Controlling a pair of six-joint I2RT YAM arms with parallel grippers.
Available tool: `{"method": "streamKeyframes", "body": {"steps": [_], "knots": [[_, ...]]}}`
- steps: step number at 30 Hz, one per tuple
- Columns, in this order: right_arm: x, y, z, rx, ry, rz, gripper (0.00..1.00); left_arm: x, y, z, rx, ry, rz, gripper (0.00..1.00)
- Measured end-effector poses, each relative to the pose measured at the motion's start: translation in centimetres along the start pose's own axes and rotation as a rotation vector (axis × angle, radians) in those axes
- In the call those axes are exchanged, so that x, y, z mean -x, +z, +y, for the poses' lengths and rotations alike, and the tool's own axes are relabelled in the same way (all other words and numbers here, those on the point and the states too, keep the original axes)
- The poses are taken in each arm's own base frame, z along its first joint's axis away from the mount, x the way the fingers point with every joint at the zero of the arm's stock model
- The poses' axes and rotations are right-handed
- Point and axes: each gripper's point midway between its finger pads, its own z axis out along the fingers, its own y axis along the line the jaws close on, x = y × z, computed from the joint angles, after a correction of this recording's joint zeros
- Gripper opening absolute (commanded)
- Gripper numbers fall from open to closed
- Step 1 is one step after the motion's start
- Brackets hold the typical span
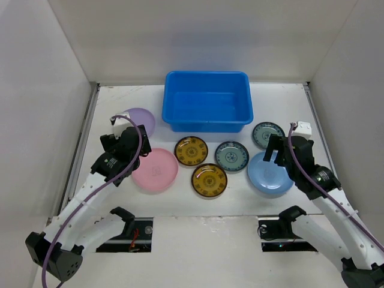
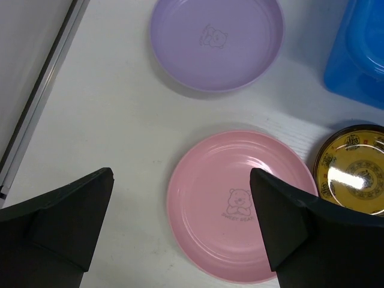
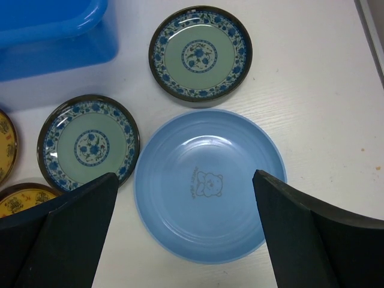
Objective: Place the plates into the plastic bin on the countertop
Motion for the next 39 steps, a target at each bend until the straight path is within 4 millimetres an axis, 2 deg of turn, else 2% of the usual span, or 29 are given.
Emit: {"method": "streamKeyframes", "body": {"steps": [6, 11, 15, 20, 24, 27, 32, 36, 39], "knots": [[-0.2, 0.7, 0.3, -0.013, -0.016, 0.031, 1.0, -0.2, 0.1, -0.3, -0.012, -0.006, 0.003, 1.0], [0.0, 1.0, 0.7, -0.01, -0.016, 0.034, 1.0, -1.7, 0.6, -1.1, -0.045, -0.002, 0.024, 1.0], [0.4, 0.6, 1.9, 0.041, -0.02, 0.025, 1.0, -2.3, 0.8, -1.3, -0.058, -0.047, 0.045, 1.0], [0.3, -1.0, 4.6, 0.171, -0.049, 0.013, 1.0, -2.2, 1.9, 0.1, 0.0, -0.129, 0.066, 1.0], [0.7, -2.3, 5.7, 0.245, -0.045, -0.019, 1.0, -1.6, 3.1, 2.1, 0.061, -0.231, 0.075, 1.0], [0.8, -2.7, 5.7, 0.263, -0.036, -0.031, 1.0, -1.2, 5.1, 3.8, 0.12, -0.324, 0.088, 0.98], [0.6, -3.1, 5.7, 0.282, -0.027, -0.036, 1.0, -1.8, 10.7, 5.9, 0.172, -0.507, 0.163, 0.89], [0.7, -3.1, 5.6, 0.283, -0.022, -0.037, 1.0, -3.1, 15.2, 6.1, 0.15, -0.645, 0.227, 0.74], [0.8, -2.9, 5.2, 0.266, -0.013, -0.037, 1.0, -4.4, 18.1, 5.4, 0.118, -0.724, 0.278, 0.7]]}}
